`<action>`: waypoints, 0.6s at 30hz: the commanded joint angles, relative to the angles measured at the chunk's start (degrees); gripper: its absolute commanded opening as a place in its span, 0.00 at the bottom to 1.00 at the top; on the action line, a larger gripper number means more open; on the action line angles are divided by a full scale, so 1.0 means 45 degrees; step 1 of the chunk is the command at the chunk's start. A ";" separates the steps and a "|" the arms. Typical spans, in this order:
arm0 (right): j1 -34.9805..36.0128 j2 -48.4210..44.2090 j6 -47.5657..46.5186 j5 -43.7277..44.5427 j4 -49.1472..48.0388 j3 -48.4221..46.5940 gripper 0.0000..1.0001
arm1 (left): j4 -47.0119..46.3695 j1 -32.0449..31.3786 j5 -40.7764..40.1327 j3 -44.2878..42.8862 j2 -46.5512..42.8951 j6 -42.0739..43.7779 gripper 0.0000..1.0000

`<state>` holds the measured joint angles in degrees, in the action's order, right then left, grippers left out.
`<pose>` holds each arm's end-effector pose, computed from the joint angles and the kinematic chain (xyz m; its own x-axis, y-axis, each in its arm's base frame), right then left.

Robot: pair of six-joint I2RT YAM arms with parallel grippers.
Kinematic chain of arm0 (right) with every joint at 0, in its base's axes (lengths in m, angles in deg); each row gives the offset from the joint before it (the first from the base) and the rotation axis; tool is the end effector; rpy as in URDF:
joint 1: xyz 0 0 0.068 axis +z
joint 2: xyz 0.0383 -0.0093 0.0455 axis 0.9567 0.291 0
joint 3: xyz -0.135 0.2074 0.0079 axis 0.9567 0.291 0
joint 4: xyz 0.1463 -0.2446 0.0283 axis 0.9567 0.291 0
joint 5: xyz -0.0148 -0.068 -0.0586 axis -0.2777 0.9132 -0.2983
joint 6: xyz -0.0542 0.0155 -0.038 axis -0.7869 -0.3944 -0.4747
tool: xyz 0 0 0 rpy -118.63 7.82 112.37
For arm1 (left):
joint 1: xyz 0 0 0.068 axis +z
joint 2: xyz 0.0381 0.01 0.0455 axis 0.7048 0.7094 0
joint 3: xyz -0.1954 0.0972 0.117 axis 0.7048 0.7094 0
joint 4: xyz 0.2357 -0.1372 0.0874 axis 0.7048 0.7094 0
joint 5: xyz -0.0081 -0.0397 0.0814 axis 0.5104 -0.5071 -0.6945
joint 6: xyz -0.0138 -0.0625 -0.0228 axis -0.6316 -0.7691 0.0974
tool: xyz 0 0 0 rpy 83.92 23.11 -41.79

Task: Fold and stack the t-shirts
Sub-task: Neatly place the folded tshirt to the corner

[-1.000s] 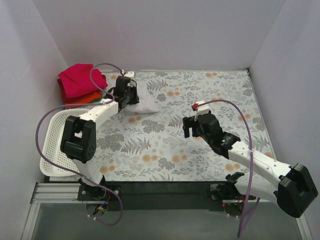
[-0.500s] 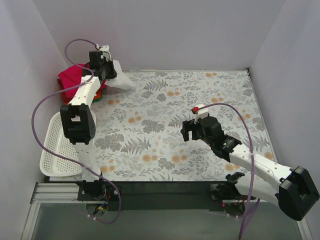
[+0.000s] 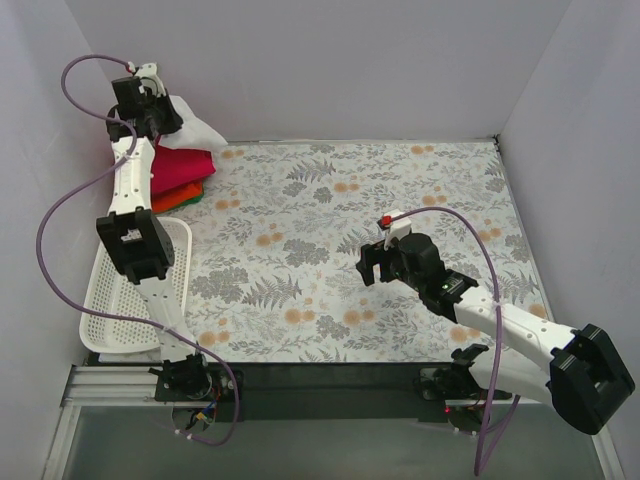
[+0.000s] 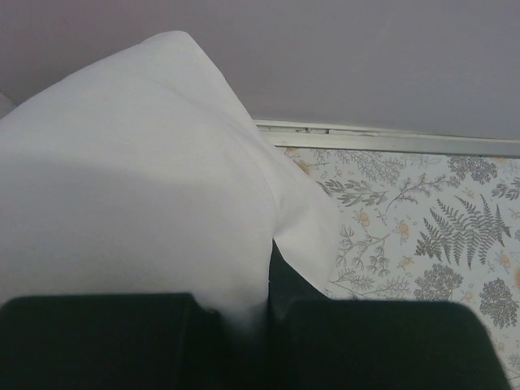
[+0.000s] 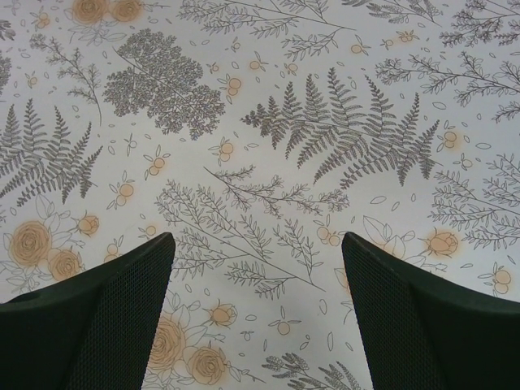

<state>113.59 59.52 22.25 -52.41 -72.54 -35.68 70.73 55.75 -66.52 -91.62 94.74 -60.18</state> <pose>0.2236 0.1813 0.1844 -0.4106 -0.0946 -0.9069 -0.4783 0.8691 0.1259 0.5270 0.0869 0.3241 -0.3885 -0.6942 -0.6059 -0.2489 0.7122 -0.6563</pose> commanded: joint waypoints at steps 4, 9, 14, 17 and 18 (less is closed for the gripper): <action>-0.0038 -0.0116 -0.0155 -0.0496 -0.0816 0.0142 0.76 | -0.0305 0.0712 0.0322 0.1077 -0.0725 0.0361 0.00; -0.0038 -0.0330 -0.0155 -0.0477 -0.0816 0.0259 0.76 | -0.0874 0.1143 -0.0324 0.1683 -0.0550 0.0264 0.00; -0.0018 -0.0272 -0.0174 -0.0477 -0.0816 0.0259 0.76 | -0.1753 0.1553 -0.1418 0.2679 -0.0414 0.0283 0.00; -0.0018 -0.0136 -0.0194 -0.0457 -0.0816 0.0201 0.76 | -0.1910 0.1690 -0.2102 0.3050 -0.0179 0.0497 0.00; -0.0038 -0.0135 -0.0194 -0.0477 -0.0816 0.0200 0.76 | -0.1910 0.1671 -0.2470 0.3129 -0.0121 0.0595 0.00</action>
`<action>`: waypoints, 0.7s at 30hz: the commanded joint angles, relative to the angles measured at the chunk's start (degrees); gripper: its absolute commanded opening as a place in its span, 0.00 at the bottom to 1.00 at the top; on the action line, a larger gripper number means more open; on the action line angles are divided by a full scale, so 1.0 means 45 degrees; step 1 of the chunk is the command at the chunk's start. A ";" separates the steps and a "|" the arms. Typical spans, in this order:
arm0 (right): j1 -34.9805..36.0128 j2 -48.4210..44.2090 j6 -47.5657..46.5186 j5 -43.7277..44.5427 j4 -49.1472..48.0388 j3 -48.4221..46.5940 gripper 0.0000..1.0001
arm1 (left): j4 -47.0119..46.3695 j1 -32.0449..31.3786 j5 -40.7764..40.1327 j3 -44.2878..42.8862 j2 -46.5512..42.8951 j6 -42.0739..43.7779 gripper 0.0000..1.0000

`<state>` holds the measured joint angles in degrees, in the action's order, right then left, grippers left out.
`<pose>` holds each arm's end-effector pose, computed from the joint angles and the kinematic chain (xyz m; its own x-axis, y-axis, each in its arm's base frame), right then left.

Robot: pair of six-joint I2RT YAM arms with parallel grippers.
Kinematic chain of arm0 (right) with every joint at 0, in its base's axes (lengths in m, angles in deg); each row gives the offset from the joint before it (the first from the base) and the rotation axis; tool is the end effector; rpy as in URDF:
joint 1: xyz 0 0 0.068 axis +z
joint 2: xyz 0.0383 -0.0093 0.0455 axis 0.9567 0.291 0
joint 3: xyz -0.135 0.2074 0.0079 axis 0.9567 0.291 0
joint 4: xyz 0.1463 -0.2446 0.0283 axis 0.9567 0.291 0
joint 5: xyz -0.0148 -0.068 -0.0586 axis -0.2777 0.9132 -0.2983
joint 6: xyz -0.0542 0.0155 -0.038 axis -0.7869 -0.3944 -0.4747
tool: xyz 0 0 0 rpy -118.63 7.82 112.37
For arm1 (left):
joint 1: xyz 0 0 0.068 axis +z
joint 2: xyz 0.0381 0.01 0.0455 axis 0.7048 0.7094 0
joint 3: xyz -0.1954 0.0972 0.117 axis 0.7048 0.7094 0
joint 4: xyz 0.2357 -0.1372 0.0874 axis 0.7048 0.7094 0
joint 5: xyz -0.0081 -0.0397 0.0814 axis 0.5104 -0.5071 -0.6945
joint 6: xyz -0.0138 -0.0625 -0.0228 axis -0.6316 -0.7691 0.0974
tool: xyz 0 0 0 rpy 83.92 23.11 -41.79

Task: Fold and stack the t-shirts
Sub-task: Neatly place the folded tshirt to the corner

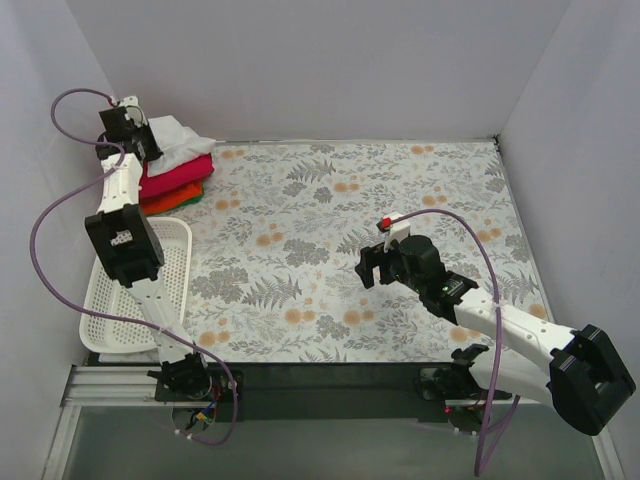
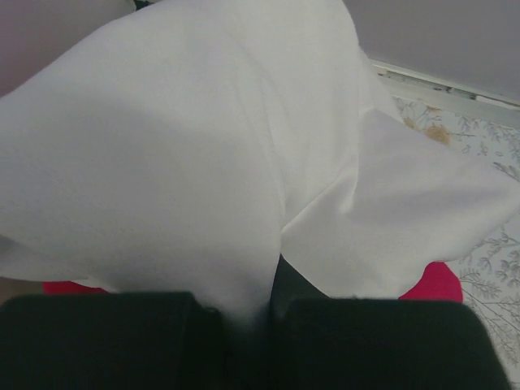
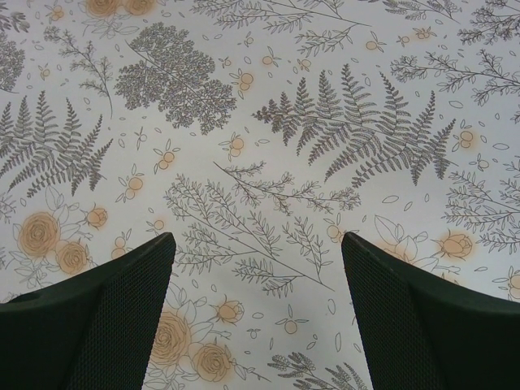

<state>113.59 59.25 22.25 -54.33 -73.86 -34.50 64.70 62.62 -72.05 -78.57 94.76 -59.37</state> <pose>0.2211 0.1815 0.1805 -0.4107 -0.0937 -0.9069 -0.5043 0.8521 0.1403 0.5136 0.1550 0.2476 -0.3258 -0.7460 -0.5808 -0.4657 0.6612 -0.5881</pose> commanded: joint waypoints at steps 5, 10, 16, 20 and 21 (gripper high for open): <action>-0.0038 0.0118 -0.0253 -0.0030 -0.0544 -0.0140 0.76 | -0.0628 0.0165 -0.2104 0.0600 0.0421 0.0631 0.00; -0.0038 0.0235 -0.0272 -0.0205 -0.0602 -0.0198 0.76 | -0.0727 0.0282 -0.2944 0.1402 0.0753 0.0574 0.00; -0.0038 0.0099 -0.0272 -0.0303 -0.0700 -0.0081 0.76 | -0.0219 0.0341 -0.2671 0.0993 0.0969 0.0241 0.16; -0.0038 0.0099 -0.0272 -0.0323 -0.0719 -0.0062 0.76 | 0.0270 0.0321 -0.2807 0.0094 0.0658 -0.0189 0.37; -0.0038 0.0079 -0.0272 -0.0303 -0.0720 -0.0062 0.76 | 0.0290 0.0341 -0.3021 0.0016 0.0502 -0.0383 0.51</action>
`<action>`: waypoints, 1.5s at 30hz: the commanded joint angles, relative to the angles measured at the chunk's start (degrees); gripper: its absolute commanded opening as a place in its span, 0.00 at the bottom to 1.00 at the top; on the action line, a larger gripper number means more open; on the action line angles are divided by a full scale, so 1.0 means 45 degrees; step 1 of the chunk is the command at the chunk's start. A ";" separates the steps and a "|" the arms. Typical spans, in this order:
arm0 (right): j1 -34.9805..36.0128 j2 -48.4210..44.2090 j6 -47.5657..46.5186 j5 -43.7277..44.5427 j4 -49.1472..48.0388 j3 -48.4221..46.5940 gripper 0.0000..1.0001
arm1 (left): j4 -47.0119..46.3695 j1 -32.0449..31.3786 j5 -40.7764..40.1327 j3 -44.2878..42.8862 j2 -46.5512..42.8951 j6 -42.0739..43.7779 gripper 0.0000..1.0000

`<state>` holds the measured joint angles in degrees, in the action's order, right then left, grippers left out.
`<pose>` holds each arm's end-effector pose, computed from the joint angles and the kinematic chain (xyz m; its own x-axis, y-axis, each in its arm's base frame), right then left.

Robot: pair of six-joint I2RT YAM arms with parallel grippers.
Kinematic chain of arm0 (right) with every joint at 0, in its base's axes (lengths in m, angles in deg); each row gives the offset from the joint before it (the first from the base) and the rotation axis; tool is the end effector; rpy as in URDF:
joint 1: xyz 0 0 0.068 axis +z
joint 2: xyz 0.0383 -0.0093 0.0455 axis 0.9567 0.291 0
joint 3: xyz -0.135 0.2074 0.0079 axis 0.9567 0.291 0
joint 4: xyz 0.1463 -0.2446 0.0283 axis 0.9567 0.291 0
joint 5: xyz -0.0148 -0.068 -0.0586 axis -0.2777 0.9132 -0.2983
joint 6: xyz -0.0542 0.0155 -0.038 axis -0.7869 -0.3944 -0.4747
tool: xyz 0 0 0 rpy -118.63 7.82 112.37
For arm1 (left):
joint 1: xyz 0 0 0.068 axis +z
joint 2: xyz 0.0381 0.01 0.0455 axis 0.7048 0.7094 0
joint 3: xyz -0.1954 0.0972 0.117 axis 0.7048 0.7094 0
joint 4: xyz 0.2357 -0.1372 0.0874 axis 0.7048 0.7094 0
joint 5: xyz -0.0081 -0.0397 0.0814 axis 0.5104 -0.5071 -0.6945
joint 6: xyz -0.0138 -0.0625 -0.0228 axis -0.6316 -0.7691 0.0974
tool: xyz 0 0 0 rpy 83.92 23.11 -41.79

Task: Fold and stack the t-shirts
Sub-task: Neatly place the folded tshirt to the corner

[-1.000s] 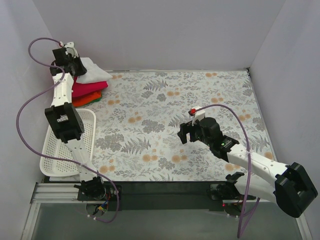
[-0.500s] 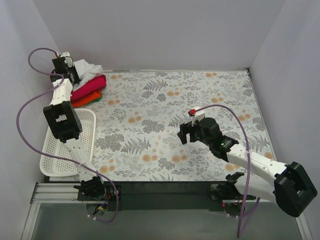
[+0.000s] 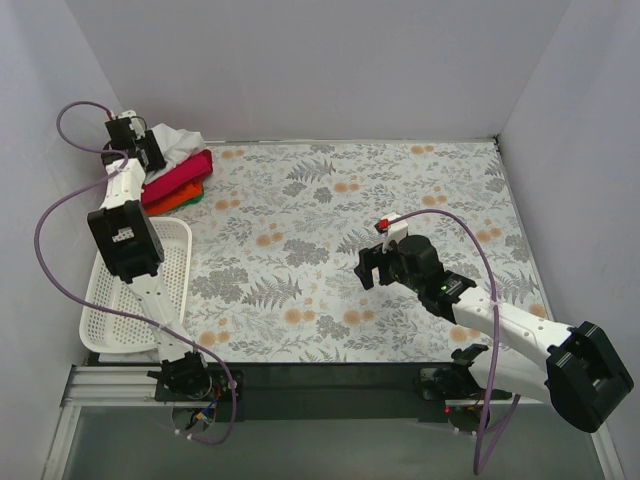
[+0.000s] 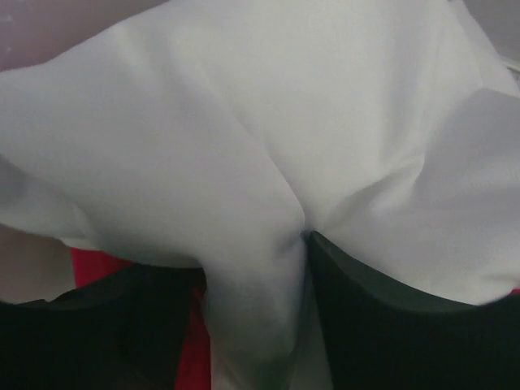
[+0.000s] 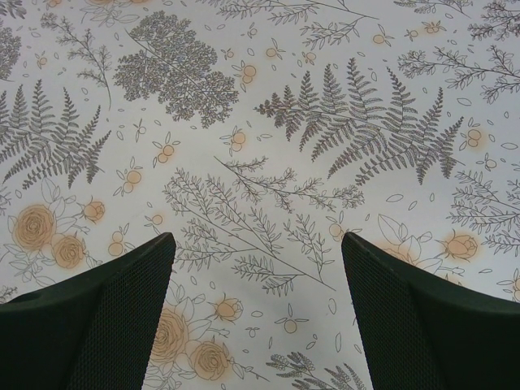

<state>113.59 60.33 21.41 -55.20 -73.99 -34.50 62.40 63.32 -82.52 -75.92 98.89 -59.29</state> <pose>0.2216 0.1831 0.1757 -0.4168 -0.1174 -0.9014 -0.5199 0.8442 0.1304 0.5159 0.1731 0.1960 -0.2732 -0.7445 -0.6092 -0.6246 0.6189 -0.4762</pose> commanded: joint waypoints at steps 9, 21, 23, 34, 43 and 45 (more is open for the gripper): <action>-0.0038 -0.0101 -0.0088 0.0047 -0.0671 -0.0178 0.76 | 0.2499 0.0166 -0.2199 -0.1418 -0.1744 -0.2335 0.77; -0.0057 -0.0724 -0.0010 0.0554 -0.0457 -0.0198 0.80 | -0.0173 -0.1920 -0.4893 0.6472 -0.9395 -0.5697 0.81; -0.0077 -0.0919 -0.0048 0.0730 -0.0281 -0.0276 0.81 | -0.0975 -0.3247 -0.5401 0.8400 -1.1310 -0.5871 0.81; -0.1403 -0.1213 -0.0478 0.1493 0.0441 -0.1369 0.91 | -0.4258 -0.9673 -0.6575 1.5675 -1.6863 -0.6556 0.81; -0.3142 -0.1974 -0.0439 0.1609 0.0891 -0.1391 0.95 | -0.4101 -1.0537 -0.5619 1.6301 -1.7096 -0.5894 0.81; -0.3338 -0.2092 -0.0439 0.1668 0.0930 -0.1351 0.95 | -0.4064 -1.0518 -0.5559 1.6302 -1.7466 -0.5659 0.81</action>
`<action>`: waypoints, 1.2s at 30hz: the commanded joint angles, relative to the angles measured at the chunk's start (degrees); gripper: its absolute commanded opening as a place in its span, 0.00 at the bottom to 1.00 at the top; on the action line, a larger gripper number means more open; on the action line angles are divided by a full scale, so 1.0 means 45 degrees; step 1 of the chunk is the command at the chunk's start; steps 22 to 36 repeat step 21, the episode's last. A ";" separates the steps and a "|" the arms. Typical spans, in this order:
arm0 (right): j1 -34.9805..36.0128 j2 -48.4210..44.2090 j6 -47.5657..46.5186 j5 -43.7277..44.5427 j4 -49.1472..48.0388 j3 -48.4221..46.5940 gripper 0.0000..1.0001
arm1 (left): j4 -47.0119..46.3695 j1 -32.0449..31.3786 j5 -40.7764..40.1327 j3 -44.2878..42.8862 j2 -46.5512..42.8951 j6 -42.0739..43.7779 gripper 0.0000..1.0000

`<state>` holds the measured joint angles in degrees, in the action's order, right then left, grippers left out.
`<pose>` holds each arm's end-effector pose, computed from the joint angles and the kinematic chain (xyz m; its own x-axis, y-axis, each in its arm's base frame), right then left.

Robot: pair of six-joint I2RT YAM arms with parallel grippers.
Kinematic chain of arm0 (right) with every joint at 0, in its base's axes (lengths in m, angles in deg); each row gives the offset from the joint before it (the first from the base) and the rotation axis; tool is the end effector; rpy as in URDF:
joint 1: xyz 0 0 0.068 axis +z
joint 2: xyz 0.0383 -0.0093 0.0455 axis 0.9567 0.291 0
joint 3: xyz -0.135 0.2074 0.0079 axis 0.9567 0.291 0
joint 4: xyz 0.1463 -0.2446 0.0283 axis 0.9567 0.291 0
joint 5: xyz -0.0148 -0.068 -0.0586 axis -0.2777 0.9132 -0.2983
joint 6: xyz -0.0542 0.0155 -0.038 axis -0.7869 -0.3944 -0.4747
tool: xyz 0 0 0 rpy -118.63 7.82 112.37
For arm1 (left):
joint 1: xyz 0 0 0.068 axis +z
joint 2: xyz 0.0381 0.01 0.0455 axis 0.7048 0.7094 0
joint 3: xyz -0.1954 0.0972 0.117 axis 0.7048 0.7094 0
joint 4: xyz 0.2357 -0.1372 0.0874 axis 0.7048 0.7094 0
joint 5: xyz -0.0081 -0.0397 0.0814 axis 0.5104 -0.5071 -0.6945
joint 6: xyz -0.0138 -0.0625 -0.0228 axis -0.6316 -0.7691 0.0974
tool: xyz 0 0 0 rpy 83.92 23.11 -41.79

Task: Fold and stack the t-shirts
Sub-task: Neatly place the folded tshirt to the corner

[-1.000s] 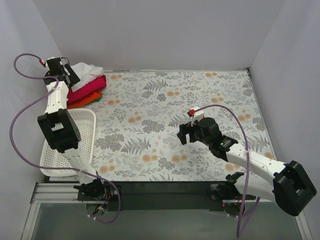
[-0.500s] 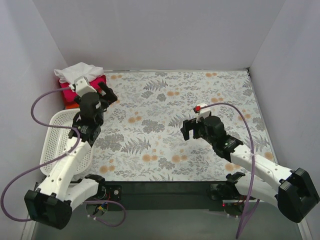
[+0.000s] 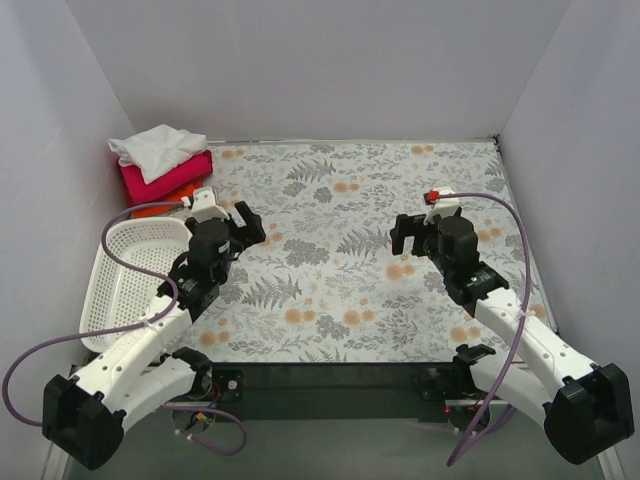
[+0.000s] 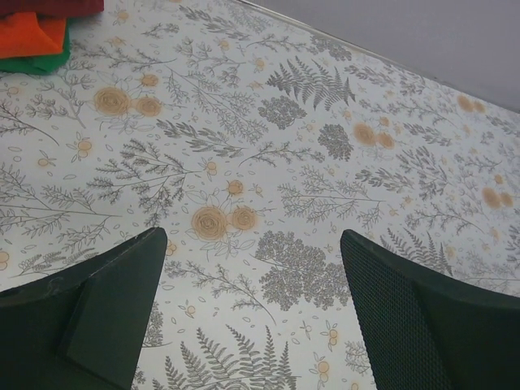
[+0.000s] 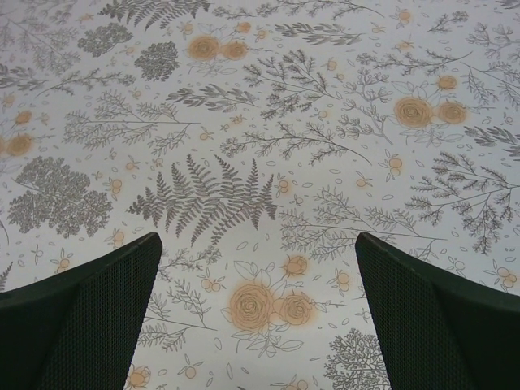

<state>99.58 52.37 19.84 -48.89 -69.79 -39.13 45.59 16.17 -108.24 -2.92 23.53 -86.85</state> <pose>0.2549 0.1151 0.2354 -0.2869 0.0270 -0.9576 -0.2275 0.9691 0.0955 0.2485 -0.1084 0.2500 -0.1873 -0.8318 -0.5225 -0.2479 0.5547 -0.7943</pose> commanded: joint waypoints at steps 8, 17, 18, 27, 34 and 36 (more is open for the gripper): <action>-0.0420 -0.0617 -0.0090 0.0518 0.0232 -0.0263 0.95 | -0.0114 -0.0041 0.0275 0.0275 -0.1834 0.0350 0.81; -0.0420 -0.0813 -0.0109 0.0714 0.0447 -0.0263 0.95 | -0.0094 -0.0080 0.0606 0.0353 -0.2089 0.0369 0.81; -0.0440 -0.0813 -0.0109 0.0733 0.0486 -0.0263 0.95 | -0.0113 -0.0099 0.0607 0.0353 -0.2050 0.0389 0.81; -0.0440 -0.0774 -0.0148 0.0870 0.0506 -0.0282 0.95 | -0.0036 -0.0138 0.0393 0.0256 -0.1894 0.0487 0.82; -0.0440 -0.0774 -0.0148 0.0870 0.0506 -0.0282 0.95 | -0.0036 -0.0138 0.0393 0.0256 -0.1894 0.0487 0.82; -0.0440 -0.0774 -0.0148 0.0870 0.0506 -0.0282 0.95 | -0.0036 -0.0138 0.0393 0.0256 -0.1894 0.0487 0.82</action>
